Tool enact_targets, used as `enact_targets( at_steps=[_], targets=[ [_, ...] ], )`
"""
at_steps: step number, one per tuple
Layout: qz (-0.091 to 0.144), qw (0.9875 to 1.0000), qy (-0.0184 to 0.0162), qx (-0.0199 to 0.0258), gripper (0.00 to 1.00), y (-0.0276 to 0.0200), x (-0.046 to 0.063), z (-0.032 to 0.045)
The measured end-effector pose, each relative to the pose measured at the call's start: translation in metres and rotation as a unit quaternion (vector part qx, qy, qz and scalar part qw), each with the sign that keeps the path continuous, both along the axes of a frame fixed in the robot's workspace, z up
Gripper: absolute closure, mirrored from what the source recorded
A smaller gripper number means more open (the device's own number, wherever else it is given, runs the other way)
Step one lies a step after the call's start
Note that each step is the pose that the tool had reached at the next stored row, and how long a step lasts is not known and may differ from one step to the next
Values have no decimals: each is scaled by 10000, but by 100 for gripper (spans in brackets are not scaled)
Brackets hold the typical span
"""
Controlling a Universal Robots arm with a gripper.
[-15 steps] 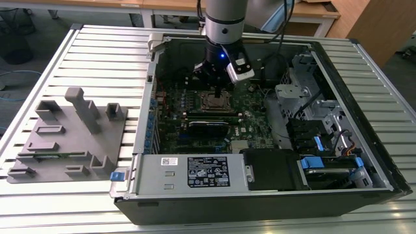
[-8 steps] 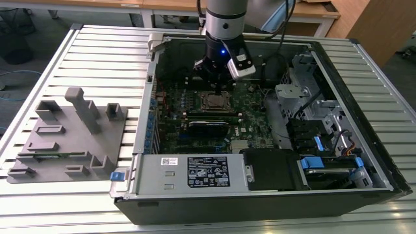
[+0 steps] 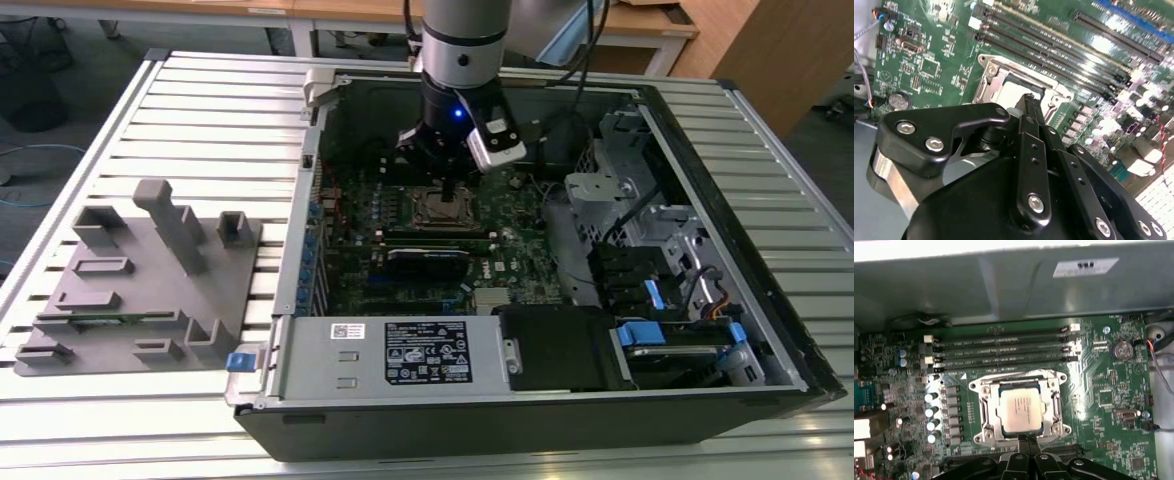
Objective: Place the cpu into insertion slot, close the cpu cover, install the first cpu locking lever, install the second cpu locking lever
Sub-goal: 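Install the second cpu locking lever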
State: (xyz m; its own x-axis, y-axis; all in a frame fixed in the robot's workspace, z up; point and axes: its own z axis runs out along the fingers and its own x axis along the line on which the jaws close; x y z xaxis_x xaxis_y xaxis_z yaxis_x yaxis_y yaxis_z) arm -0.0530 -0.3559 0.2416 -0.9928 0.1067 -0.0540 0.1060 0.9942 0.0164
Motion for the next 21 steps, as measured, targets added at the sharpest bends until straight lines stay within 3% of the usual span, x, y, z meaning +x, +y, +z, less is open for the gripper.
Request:
enact_targets(
  at_steps=[10, 21],
  targets=[
    [0, 10000, 0, 0, 90, -160, -11, 0],
    [0, 10000, 1, -1, 90, -167, -132, -43]
  ],
)
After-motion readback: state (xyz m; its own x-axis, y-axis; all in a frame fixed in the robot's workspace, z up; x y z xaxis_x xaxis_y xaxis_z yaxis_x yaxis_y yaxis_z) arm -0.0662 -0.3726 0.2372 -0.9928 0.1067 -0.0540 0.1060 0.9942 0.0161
